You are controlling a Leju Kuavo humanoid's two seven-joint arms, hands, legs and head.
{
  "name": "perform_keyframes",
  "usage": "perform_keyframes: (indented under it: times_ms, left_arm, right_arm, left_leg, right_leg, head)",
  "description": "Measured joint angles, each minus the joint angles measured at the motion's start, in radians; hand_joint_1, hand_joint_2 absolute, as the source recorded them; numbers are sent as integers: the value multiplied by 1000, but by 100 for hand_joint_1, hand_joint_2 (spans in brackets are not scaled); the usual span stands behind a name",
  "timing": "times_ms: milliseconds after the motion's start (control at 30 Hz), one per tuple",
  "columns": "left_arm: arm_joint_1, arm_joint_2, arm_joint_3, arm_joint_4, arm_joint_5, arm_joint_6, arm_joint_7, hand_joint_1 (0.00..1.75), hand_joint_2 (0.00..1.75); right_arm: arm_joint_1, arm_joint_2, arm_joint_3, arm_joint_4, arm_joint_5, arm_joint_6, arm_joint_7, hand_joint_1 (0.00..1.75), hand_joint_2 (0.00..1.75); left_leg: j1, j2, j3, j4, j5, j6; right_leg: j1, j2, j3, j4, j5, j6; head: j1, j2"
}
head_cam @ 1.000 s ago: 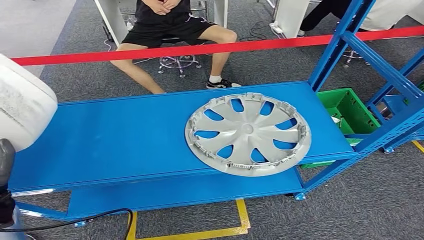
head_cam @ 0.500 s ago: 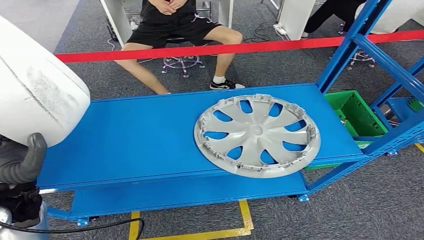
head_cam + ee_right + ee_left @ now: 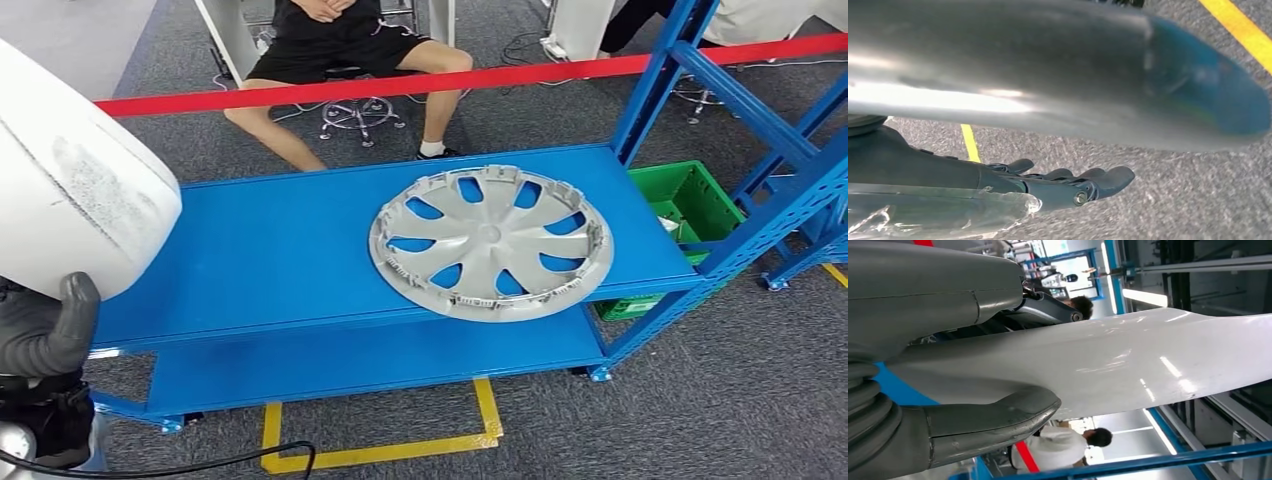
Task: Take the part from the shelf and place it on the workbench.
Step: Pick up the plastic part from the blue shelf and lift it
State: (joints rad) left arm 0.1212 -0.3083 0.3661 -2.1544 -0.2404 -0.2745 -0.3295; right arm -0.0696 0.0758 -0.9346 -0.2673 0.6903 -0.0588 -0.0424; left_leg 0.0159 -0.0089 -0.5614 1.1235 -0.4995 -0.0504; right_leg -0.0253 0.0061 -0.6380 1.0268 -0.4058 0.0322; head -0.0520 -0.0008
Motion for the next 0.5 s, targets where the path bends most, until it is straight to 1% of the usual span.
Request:
perform_keyframes:
  times_ms: [33, 67, 100, 133, 167, 200, 233, 267, 300, 333, 367, 400, 433, 467, 500]
  left_arm:
    - [-1, 0, 1, -6, -8, 1, 0, 175, 175]
    - [-1, -1, 2, -11, -15, 3, 0, 175, 175]
    - [-1, -2, 3, -15, -20, 4, 0, 175, 175]
    - [-1, -3, 4, -17, -22, 7, 0, 175, 175]
    - [-2, -4, 6, -19, -22, 10, 0, 175, 175]
    - [-2, -5, 7, -19, -19, 12, 1, 175, 175]
    - [-3, -6, 7, -20, -15, 14, 3, 175, 175]
    - [-4, -6, 8, -20, -12, 16, 5, 175, 175]
    - [-4, -6, 8, -20, -11, 17, 7, 175, 175]
    - [-4, -6, 8, -20, -10, 18, 8, 175, 175]
    - [-4, -6, 8, -20, -11, 19, 9, 175, 175]
    - [-4, -6, 8, -20, -11, 19, 9, 175, 175]
    - [-4, -6, 9, -20, -12, 19, 9, 175, 175]
    - [-4, -6, 9, -20, -13, 20, 9, 175, 175]
    - [-4, -6, 9, -21, -13, 20, 9, 175, 175]
  right_arm:
    - [0, 1, -2, 0, 0, -4, 4, 0, 0]
    - [0, 1, -3, -1, 1, -6, 8, 0, 0]
    - [0, 1, -4, -1, 1, -7, 12, 0, 0]
    - [0, 2, -5, -1, 2, -7, 16, 0, 0]
    - [0, 2, -6, -1, 2, -7, 19, 0, 0]
    - [0, 2, -8, -1, 3, -6, 22, 0, 0]
    - [1, 2, -10, -1, 4, -4, 25, 0, 0]
    - [1, 3, -12, -1, 5, -1, 27, 0, 0]
    - [1, 4, -14, -1, 7, 2, 28, 0, 0]
    - [1, 5, -15, -1, 8, 5, 29, 0, 0]
    - [0, 5, -16, -1, 9, 6, 29, 0, 0]
    - [0, 5, -18, -1, 10, 7, 28, 0, 0]
    - [-1, 5, -19, -1, 10, 7, 28, 0, 0]
    - [-1, 5, -19, -1, 10, 7, 28, 0, 0]
    - [-3, 5, -20, -1, 10, 7, 28, 0, 0]
  left_leg:
    - [-1, 0, 49, -69, 2, 4]
    - [-3, -1, 82, -120, -5, 8]
    - [-5, -2, 99, -149, -12, 14]
    - [-7, -3, 98, -158, -13, 21]
    - [-7, -2, 91, -158, -7, 29]
    - [-7, 0, 83, -158, 2, 39]
    - [-7, 2, 73, -159, 13, 49]
    - [-8, 4, 62, -160, 24, 56]
    - [-10, 5, 48, -159, 35, 62]
    - [-13, 5, 34, -159, 47, 65]
    - [-17, 6, 19, -158, 58, 67]
    - [-20, 6, 5, -158, 69, 68]
    - [-23, 6, -8, -158, 80, 68]
    - [-25, 5, -20, -157, 90, 67]
    - [-28, 5, -30, -157, 100, 66]
  right_leg:
    - [1, 1, -4, 1, 7, 6]
    - [2, 1, -7, 1, 15, 13]
    - [3, 1, -8, -1, 23, 20]
    - [2, 1, -9, -6, 33, 27]
    - [0, 1, -10, -9, 39, 34]
    - [-1, 0, -16, -5, 29, 39]
    - [-1, 0, -26, 17, 1, 42]
    - [-1, 0, -42, 61, -44, 44]
    - [0, -1, -61, 126, -96, 45]
    - [1, -1, -78, 197, -138, 45]
    - [3, -1, -86, 255, -158, 44]
    - [6, -1, -80, 285, -153, 42]
    - [8, -1, -56, 277, -130, 37]
    - [11, -1, -13, 232, -101, 31]
    - [15, 0, 43, 160, -88, 24]
  head:
    - [0, 0]
    - [0, 0]
    - [0, 0]
    - [0, 0]
    - [0, 0]
    - [1, 0]
    - [2, 0]
    - [4, 0]
    - [6, 0]
    - [7, 0]
    - [8, 0]
    - [9, 0]
    - [9, 0]
    - [9, 0]
    - [9, 0]
